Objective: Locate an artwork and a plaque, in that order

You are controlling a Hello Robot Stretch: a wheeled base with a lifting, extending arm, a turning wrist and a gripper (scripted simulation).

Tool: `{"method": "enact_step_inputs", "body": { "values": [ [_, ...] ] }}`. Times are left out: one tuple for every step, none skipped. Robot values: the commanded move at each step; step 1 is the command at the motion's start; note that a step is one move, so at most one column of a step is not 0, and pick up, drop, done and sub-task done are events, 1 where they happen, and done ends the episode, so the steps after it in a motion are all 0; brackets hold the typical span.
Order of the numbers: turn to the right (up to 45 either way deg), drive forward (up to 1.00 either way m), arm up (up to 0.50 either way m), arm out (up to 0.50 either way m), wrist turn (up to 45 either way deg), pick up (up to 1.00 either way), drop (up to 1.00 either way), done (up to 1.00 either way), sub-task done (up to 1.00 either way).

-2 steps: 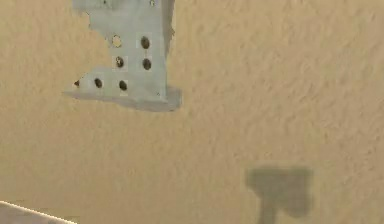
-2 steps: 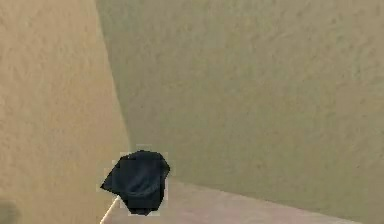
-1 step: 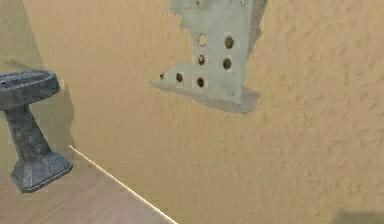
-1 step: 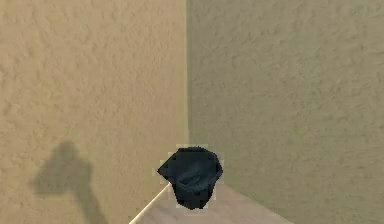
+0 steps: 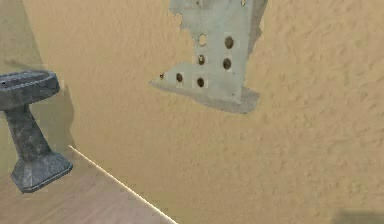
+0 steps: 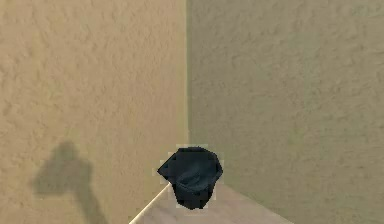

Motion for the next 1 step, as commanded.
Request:
{"method": "enact_step_inputs", "body": {
  "values": [
    [-45.0, 0.0, 0.0, 0.0, 0.0, 0.0, 0.0, 0.0, 0.0]
  ]
}}
